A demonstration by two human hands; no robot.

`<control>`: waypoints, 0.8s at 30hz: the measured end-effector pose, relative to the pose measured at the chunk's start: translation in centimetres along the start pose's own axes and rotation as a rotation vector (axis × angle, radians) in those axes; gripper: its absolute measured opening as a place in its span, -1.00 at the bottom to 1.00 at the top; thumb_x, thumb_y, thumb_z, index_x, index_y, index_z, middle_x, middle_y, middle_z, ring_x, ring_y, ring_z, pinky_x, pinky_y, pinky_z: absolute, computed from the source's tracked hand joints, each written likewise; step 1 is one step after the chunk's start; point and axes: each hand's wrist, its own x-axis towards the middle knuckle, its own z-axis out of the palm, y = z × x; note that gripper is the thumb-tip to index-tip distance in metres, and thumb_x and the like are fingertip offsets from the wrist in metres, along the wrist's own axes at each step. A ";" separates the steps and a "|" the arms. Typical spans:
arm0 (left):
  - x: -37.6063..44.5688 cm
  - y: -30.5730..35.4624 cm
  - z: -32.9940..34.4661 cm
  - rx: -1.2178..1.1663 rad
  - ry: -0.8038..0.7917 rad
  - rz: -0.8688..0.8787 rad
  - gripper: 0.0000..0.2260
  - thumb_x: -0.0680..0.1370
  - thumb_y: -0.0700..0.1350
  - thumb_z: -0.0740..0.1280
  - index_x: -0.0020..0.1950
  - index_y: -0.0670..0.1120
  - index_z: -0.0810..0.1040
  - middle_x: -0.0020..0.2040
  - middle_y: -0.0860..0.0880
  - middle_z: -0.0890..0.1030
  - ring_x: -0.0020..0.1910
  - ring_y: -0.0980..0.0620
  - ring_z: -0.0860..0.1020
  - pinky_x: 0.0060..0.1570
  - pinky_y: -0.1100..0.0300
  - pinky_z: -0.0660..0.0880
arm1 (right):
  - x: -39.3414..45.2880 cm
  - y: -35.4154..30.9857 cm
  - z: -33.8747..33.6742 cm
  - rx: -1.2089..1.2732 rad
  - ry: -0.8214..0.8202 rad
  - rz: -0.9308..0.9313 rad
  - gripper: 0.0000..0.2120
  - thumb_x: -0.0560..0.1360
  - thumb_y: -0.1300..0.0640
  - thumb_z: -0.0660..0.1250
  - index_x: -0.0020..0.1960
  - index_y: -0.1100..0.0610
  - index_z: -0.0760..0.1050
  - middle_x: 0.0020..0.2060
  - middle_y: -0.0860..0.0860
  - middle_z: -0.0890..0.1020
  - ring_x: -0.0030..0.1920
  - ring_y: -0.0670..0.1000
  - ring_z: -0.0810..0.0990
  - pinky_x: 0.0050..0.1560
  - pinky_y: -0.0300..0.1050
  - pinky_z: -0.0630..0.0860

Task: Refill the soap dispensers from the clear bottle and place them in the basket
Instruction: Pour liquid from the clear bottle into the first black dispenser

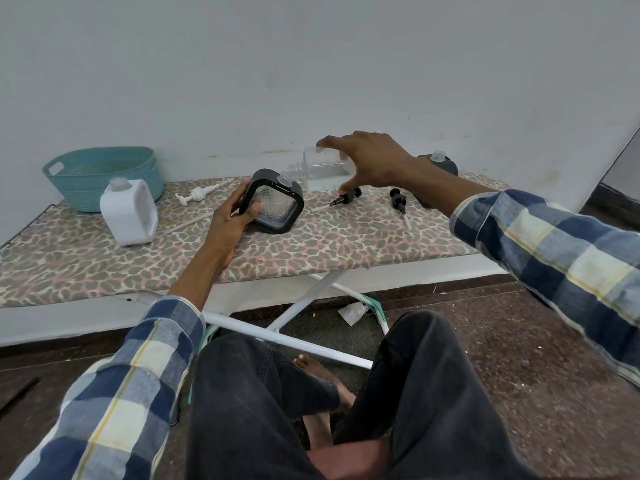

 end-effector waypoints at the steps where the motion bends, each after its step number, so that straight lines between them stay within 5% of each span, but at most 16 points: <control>1: 0.0 0.0 0.0 0.000 -0.001 0.002 -0.47 0.63 -0.20 0.47 0.60 -0.02 0.47 0.51 -0.06 0.56 0.47 -0.11 0.55 0.37 -0.24 0.57 | 0.0 0.0 0.0 -0.001 0.000 -0.001 -0.12 0.40 -0.17 0.65 0.59 -0.17 0.28 0.15 0.01 0.67 0.18 0.14 0.58 -0.05 0.02 0.45; 24: 0.1 0.0 0.0 -0.004 0.005 -0.013 -0.46 0.64 -0.21 0.46 0.61 -0.05 0.45 0.50 -0.08 0.56 0.45 -0.12 0.57 0.36 -0.21 0.58 | 0.1 -0.1 0.0 -0.012 0.009 -0.002 -0.12 0.40 -0.16 0.65 0.59 -0.17 0.28 0.14 0.01 0.67 0.17 0.14 0.58 -0.08 0.00 0.42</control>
